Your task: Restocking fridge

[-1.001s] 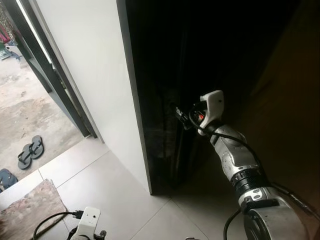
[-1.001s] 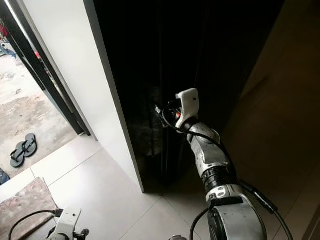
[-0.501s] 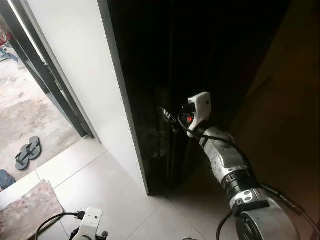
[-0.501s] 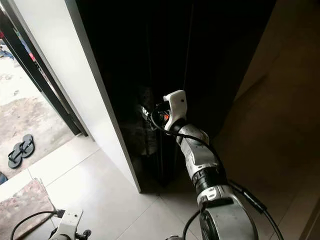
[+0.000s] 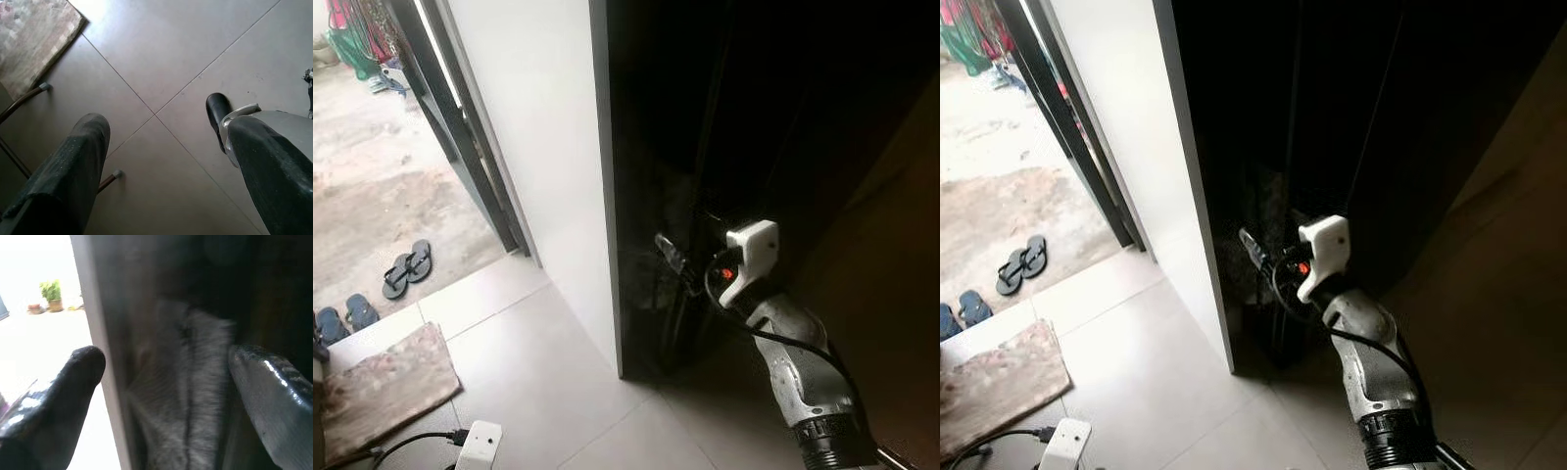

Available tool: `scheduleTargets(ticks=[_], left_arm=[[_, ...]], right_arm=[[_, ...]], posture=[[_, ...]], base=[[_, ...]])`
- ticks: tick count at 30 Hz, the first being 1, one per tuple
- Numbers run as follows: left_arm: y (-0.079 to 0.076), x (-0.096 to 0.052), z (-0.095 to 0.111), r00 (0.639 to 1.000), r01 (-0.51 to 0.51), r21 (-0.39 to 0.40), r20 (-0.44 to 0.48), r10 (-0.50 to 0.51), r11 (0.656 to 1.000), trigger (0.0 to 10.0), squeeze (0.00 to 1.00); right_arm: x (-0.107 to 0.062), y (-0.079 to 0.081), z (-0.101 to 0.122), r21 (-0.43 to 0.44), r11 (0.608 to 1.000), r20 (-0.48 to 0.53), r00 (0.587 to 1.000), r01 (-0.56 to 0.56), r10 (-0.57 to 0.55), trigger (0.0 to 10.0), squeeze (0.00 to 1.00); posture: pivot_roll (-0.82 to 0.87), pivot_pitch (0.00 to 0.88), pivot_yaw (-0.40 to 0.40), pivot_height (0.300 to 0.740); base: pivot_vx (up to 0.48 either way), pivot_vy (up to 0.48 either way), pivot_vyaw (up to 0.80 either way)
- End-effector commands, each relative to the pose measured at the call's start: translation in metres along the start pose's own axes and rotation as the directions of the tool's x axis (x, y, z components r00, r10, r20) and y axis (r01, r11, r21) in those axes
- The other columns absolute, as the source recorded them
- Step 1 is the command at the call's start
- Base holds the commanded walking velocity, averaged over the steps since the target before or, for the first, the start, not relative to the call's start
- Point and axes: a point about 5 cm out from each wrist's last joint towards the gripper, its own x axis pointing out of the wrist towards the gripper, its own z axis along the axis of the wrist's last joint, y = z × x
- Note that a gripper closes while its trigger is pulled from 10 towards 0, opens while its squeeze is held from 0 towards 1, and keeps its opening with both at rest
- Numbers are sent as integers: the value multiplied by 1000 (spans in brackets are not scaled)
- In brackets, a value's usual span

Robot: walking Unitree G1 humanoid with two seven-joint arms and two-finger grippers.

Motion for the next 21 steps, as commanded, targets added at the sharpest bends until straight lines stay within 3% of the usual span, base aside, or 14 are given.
scheduleTargets(ticks=[1, 7, 8, 9, 10, 13, 14, 15, 16, 17, 20, 21], left_arm=[[-1, -1, -9, 999, 8, 7, -31, -8, 1000, 10000, 0], [-1, -2, -10, 999, 11, 11, -33, -10, 1000, 10000, 0], [-1, -2, -11, 999, 11, 14, -34, -11, 1000, 10000, 0], [-1, -2, -11, 999, 11, 14, -34, -11, 1000, 10000, 0], [-1, -2, -11, 999, 12, 16, -35, -11, 1000, 10000, 0], [-1, -2, -11, 999, 12, 17, -34, -12, 1000, 10000, 0], [-1, -2, -11, 999, 14, 18, -31, -13, 1000, 10000, 0], [-1, -2, -11, 999, 14, 18, -31, -13, 1000, 10000, 0], [-1, -2, -11, 1000, 13, 12, -26, -13, 1000, 10000, 0], [-1, -2, -11, 1000, 11, 8, -25, -11, 1000, 10000, 0], [-1, -2, -11, 1000, 12, 6, -24, -12, 1000, 10000, 0], [-1, -2, -11, 1000, 12, 6, -24, -12, 1000, 10000, 0]], right_arm=[[-16, -18, -2, 29, 995, -2, 995, 98, -98, 10000, 0], [-51, -47, -26, 131, 943, -67, 951, 307, -301, 10000, 0], [-79, -72, -53, 185, 826, -163, 845, 533, -509, 10000, 0], [-79, -72, -53, 185, 826, -163, 845, 533, -509, 10000, 0], [-98, -83, -71, 212, 725, -238, 754, 656, -612, 10000, 0], [-120, -86, -97, 191, 644, -359, 664, 741, -656, 10000, 0], [-148, -75, -132, 76, 617, -544, 551, 783, -633, 10000, 0], [-148, -75, -132, 76, 617, -544, 551, 783, -633, 10000, 0], [-168, -58, -155, 32, 629, -659, 489, 777, -571, 10000, 0], [-174, -50, -163, 1, 644, -701, 459, 765, -545, 10000, 0], [-194, -25, -183, -46, 677, -800, 379, 734, -465, 10000, 0], [-194, -25, -183, -46, 677, -800, 379, 734, -465, 10000, 0]], posture=[[-61, 86, 13, 740], [-66, 81, 15, 740], [-67, 73, 15, 740], [-67, 73, 15, 740], [-70, 70, 17, 740], [-70, 67, 19, 740], [-54, 65, 20, 740], [-54, 65, 20, 740], [-49, 62, 19, 740], [-49, 66, 21, 740], [-52, 80, 22, 740], [-52, 80, 22, 740]], base=[[0, 0, 0], [0, 0, 0], [0, 0, 0], [0, 0, 0], [0, 0, 0], [0, 0, 0], [0, 0, 0], [0, 0, 0], [0, 0, 0], [0, 0, 0], [0, 0, 0], [0, 0, 0]])
